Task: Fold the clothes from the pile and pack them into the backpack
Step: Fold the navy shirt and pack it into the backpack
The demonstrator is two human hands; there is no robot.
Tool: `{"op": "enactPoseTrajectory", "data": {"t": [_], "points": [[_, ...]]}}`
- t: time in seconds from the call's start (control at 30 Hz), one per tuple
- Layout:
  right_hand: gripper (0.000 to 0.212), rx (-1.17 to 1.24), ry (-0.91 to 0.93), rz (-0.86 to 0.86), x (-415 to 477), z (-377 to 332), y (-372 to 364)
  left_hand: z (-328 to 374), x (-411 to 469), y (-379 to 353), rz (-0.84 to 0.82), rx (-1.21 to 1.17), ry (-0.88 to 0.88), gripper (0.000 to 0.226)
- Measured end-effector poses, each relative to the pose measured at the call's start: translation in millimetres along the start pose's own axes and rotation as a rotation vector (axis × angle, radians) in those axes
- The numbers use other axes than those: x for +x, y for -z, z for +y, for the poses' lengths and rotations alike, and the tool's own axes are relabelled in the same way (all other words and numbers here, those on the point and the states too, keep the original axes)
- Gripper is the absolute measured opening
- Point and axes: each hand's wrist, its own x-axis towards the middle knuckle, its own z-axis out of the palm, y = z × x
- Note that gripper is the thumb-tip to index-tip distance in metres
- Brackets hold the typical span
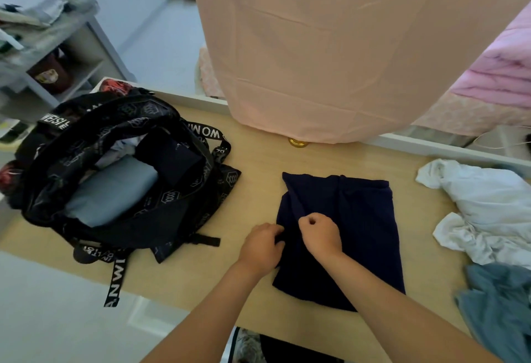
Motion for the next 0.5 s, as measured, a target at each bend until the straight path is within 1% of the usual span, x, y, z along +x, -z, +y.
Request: {"op": "enactPoseTrajectory", "data": {"t": [0.07,0.13,0.17,0.23,0.3,0.4,0.47,0.5], "points": [[0.031,0.170,-0.116,0.030,-0.4,11.2,12.3,19.7,6.4,-9.0,0.024,0.056,-0.040,0.051],[0.032,0.141,-0.143,-0.030,-0.3,25.7,24.0,38.1,11.6,-17.7,0.056,0.092,-0.005,0.063],[0.031,0.105,-0.117,-0.090,-0.1,32.0,28.8,44.5,14.9,-20.4,0.087,0.087,0.043,0.065],[0.023,0.035,-0.033,-0.190,0.2,39.4,36.9,47.7,23.2,-20.6,0.134,0.070,0.161,0.058],[0.014,-0.043,0.040,-0.213,3.4,42.0,41.4,43.1,31.5,-16.1,0.119,0.123,0.198,0.052],[0.018,-0.152,0.157,-0.156,9.7,40.2,39.3,37.8,42.8,-12.1,0.109,0.164,0.060,0.052],[0.024,-0.178,0.236,-0.081,14.2,32.3,35.1,39.3,47.4,-15.0,0.067,0.126,-0.035,0.050],[0.027,-0.164,0.246,-0.053,16.8,25.6,34.3,40.7,48.9,-17.7,0.031,0.063,-0.081,0.048]]}}
